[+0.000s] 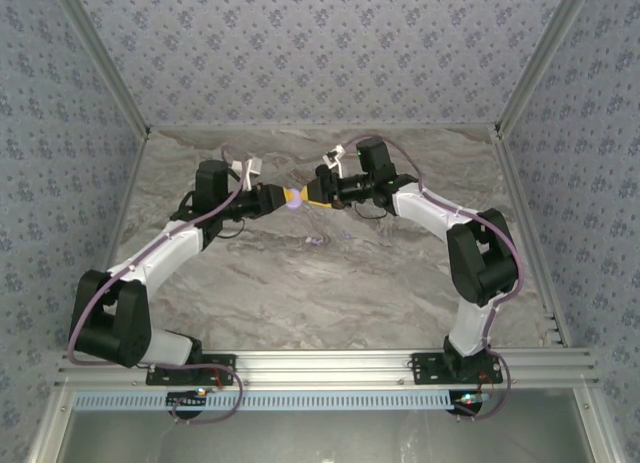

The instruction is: Insert the wireless bluetooth earbuds into the charging case

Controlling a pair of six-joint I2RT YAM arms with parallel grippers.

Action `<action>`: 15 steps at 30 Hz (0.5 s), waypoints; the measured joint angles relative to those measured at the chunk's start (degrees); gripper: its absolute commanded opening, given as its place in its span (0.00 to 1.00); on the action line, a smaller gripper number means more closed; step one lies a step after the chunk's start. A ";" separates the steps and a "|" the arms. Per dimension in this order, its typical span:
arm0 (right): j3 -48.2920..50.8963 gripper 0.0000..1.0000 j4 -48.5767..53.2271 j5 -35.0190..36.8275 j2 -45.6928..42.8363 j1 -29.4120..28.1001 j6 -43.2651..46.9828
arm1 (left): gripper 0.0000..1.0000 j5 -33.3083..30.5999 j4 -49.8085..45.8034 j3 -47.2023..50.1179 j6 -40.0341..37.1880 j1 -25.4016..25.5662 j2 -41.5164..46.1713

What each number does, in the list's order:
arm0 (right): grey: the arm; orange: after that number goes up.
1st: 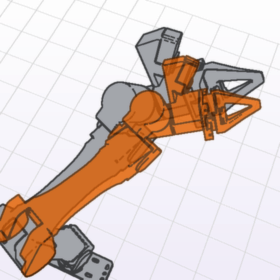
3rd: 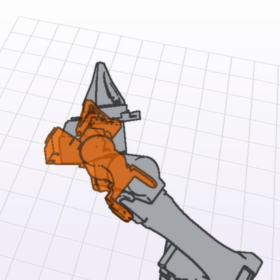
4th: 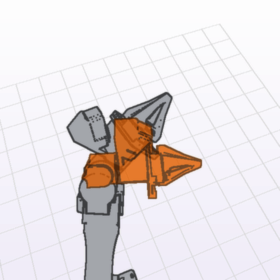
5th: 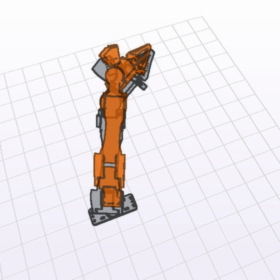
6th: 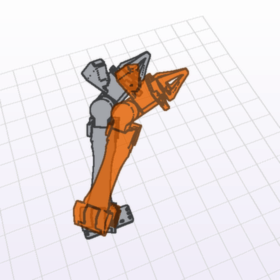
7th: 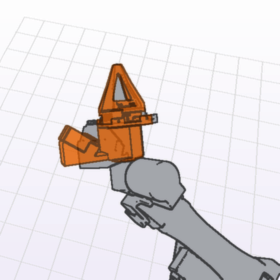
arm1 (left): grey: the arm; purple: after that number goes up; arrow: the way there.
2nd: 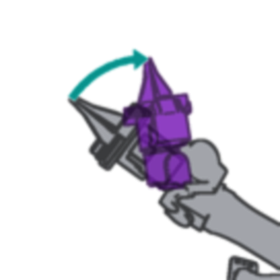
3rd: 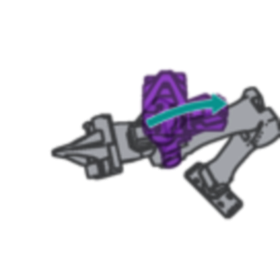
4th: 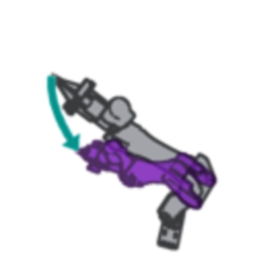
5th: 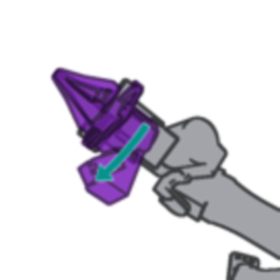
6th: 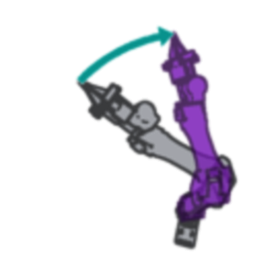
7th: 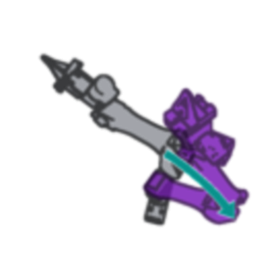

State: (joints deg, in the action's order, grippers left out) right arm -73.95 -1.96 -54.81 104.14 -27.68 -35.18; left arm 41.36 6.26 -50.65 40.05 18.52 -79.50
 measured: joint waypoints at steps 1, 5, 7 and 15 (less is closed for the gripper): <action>0.00 0.54 -0.04 -0.11 0.00 -0.07 0.00 | 0.23 0.00 -0.07 0.00 -0.11 0.04 0.00; 0.00 0.51 -0.20 -0.42 0.00 -0.22 -0.02 | 0.23 0.04 -0.07 0.00 -0.15 0.24 0.02; 0.00 0.49 -0.68 -0.61 0.00 -0.24 -0.26 | 0.22 0.31 -0.07 0.00 -0.22 0.26 0.02; -0.02 0.38 -1.86 -2.14 0.00 -0.87 -1.75 | 0.22 1.11 -0.07 0.00 -0.57 0.70 0.00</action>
State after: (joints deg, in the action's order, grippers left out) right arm -73.97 -3.81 -56.95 104.14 -28.56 -36.93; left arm 42.48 6.20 -50.65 39.48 19.22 -79.50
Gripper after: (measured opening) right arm 0.399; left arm 0.229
